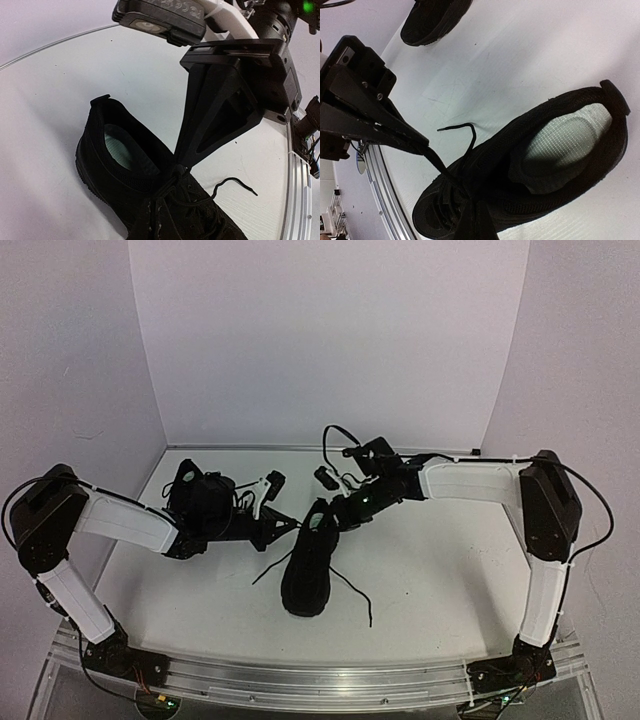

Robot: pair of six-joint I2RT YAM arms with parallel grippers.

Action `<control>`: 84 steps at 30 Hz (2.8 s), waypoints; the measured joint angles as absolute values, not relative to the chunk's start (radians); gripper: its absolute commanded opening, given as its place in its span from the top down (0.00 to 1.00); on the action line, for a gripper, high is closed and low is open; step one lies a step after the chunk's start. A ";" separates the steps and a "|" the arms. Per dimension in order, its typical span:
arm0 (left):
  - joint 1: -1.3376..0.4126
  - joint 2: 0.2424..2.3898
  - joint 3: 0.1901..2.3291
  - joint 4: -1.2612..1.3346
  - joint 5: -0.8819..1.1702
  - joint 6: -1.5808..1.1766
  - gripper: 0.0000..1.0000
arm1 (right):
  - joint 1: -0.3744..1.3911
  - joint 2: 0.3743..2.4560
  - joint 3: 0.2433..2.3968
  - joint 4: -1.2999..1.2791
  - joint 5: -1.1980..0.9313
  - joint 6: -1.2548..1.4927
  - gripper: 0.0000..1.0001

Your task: Tie the shoes

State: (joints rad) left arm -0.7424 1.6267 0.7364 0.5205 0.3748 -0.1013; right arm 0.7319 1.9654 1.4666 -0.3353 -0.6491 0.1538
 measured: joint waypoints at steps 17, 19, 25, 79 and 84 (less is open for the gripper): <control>-0.742 1.642 0.740 0.513 0.374 -0.102 1.00 | 0.732 1.921 1.384 -0.344 -0.629 0.142 0.71; -0.742 1.642 0.741 0.514 0.376 -0.102 1.00 | 0.732 1.921 1.388 -0.350 -0.629 0.141 0.71; -0.742 1.644 0.751 0.514 0.386 -0.102 1.00 | 0.732 1.923 1.462 -0.371 -0.626 0.135 0.71; -0.742 1.602 0.745 0.469 0.316 -0.102 0.60 | 0.724 1.901 1.355 -0.262 -0.649 0.203 1.00; -0.743 1.454 0.689 0.459 0.276 -0.077 0.54 | 0.724 1.901 1.349 -0.239 -0.655 0.215 1.00</control>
State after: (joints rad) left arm -0.7431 1.4539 0.6885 0.4585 0.2762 -0.0772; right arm 0.7242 1.9015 1.3493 -0.2386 -0.6552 0.2151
